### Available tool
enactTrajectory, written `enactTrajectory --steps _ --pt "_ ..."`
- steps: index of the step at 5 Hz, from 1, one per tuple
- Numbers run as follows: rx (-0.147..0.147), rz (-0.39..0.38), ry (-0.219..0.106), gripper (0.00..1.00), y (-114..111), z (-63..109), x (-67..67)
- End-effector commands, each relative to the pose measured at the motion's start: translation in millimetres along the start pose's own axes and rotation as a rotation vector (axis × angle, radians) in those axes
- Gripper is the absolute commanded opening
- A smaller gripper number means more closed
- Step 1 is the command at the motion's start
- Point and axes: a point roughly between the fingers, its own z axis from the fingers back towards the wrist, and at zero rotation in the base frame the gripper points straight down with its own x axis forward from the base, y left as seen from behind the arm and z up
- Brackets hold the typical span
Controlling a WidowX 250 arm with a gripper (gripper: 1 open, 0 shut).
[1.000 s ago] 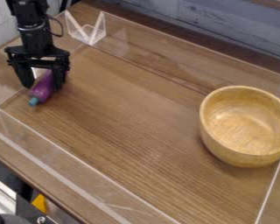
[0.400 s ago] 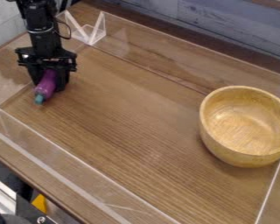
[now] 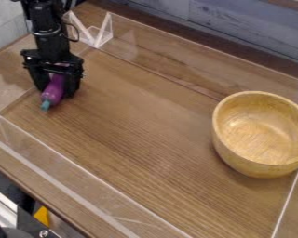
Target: Put the purple eggplant in the brown bowl
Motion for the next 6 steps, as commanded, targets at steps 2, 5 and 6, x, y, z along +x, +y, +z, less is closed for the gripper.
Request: enactTrajectory --steps 2,5,6 --pt "0.025 0.016 -0.063 1.00 -17 15.3 23.0" --pt "0.020 -0.035 -0.055 0.00 -19 23.5 25.4" --pt "0.009 0.021 -0.047 0.00 -13 34.4 25.8"
